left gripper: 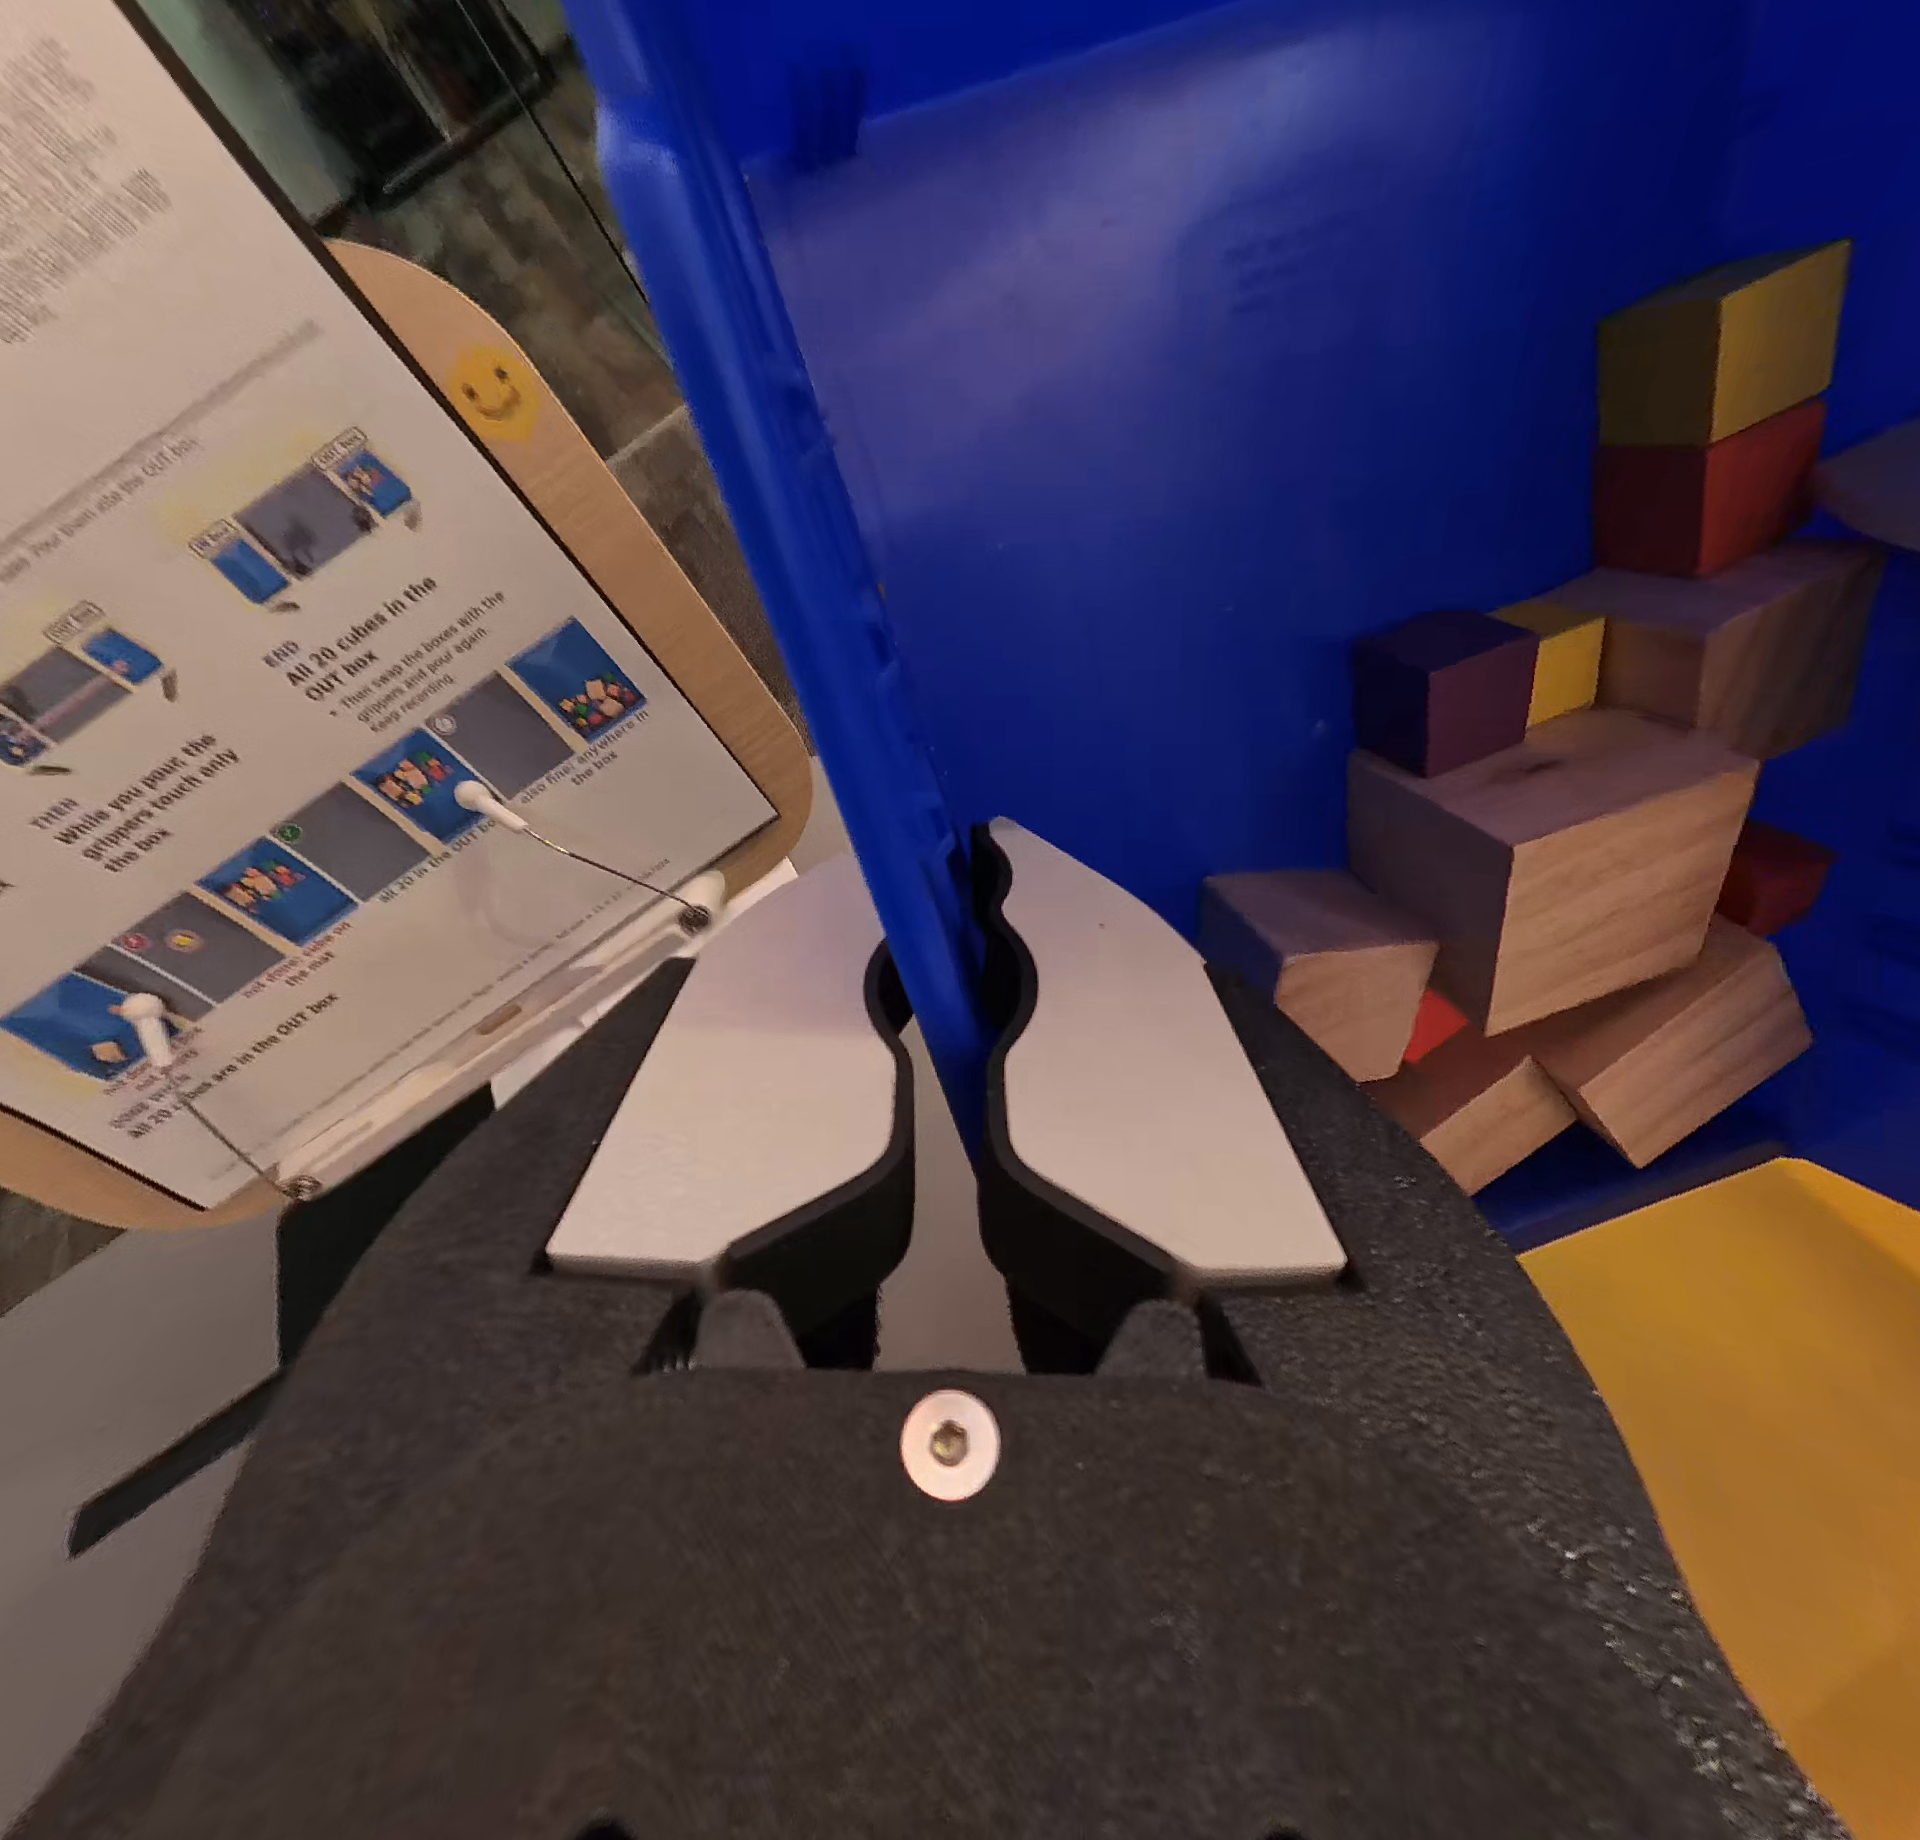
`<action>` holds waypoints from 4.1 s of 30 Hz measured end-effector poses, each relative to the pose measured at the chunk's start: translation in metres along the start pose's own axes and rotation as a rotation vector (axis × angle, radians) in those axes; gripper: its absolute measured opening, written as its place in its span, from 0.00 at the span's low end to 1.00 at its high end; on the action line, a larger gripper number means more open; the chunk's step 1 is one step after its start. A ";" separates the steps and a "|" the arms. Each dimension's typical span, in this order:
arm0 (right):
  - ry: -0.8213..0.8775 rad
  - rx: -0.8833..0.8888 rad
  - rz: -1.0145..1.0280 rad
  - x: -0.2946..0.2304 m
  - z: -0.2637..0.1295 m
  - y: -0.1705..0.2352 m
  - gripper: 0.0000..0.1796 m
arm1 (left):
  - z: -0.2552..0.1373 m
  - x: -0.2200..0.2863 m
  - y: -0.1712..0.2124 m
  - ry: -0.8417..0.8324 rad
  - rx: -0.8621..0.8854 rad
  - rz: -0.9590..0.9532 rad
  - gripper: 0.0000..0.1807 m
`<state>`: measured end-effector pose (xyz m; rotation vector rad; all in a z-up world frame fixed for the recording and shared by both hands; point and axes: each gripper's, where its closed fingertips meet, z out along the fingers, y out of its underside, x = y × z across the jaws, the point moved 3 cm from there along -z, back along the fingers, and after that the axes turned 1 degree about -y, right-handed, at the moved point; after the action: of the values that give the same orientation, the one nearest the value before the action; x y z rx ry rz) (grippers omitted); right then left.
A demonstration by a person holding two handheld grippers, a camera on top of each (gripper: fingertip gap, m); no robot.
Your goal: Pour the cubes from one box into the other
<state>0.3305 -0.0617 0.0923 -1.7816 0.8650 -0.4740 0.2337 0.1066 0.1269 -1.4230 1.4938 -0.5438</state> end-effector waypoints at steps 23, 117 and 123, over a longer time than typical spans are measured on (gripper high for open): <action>0.084 0.277 -0.002 0.016 -0.020 -0.021 0.03 | -0.006 0.009 -0.034 0.006 0.271 0.116 0.05; 0.097 0.353 -0.057 0.019 -0.002 -0.015 0.04 | 0.008 0.006 -0.040 0.020 0.407 0.197 0.07; 0.107 0.401 -0.067 0.021 -0.007 -0.018 0.04 | 0.003 0.008 -0.043 0.019 0.448 0.213 0.07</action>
<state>0.3450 -0.0785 0.1100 -1.4283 0.7250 -0.7370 0.2591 0.0909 0.1588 -0.9037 1.4075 -0.7069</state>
